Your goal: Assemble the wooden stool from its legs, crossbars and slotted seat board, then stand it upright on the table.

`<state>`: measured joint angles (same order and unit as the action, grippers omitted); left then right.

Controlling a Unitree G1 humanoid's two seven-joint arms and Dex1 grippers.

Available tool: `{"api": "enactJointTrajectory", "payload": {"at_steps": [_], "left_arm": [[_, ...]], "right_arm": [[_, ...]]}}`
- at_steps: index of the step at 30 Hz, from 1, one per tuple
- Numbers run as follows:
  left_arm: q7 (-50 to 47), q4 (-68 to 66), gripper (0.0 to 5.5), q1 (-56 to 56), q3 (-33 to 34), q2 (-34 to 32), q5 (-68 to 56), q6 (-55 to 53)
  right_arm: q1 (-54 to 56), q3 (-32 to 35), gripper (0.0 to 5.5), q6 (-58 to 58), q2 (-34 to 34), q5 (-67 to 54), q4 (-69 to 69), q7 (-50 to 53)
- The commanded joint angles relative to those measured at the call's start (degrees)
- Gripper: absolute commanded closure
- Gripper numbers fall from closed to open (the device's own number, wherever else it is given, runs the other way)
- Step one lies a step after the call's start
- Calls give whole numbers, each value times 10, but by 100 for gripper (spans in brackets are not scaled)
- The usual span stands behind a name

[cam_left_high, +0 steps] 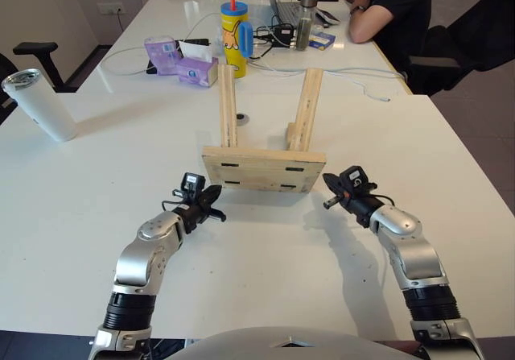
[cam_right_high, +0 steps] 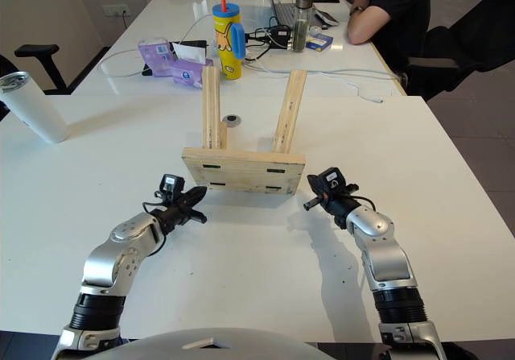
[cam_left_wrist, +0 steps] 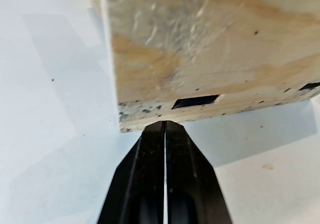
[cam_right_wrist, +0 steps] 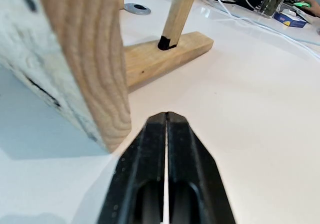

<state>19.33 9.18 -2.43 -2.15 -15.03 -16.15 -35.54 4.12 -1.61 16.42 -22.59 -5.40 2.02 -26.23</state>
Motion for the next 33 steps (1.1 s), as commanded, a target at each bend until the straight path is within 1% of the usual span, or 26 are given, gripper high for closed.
{"api": "enactJointTrajectory", "payload": {"at_steps": [1, 6, 10, 15, 24, 29, 33], "left_arm": [[0, -57, 548, -16, -3, -21, 29, 0], [-4, -119, 548, -53, -1, -30, 59, 45], [1, -158, 548, -95, 1, -17, 69, 97], [12, -166, 548, -109, 5, 5, 60, 142], [42, -142, 548, -85, -8, 16, 47, 125], [51, -98, 548, -73, -27, 34, 33, 96], [43, -51, 548, -81, -29, 45, 24, 71]], "right_arm": [[9, -15, 550, 0, 11, 14, -6, 11], [13, -28, 550, 6, 18, 28, -11, 19], [18, -42, 550, 16, 26, 43, -16, 28], [24, -51, 550, 23, 37, 54, -21, 38], [35, -74, 550, 27, 51, 57, -12, 33], [39, -78, 550, 30, 62, 48, 27, 26], [56, -79, 550, 54, 68, 42, 75, 25]]}}
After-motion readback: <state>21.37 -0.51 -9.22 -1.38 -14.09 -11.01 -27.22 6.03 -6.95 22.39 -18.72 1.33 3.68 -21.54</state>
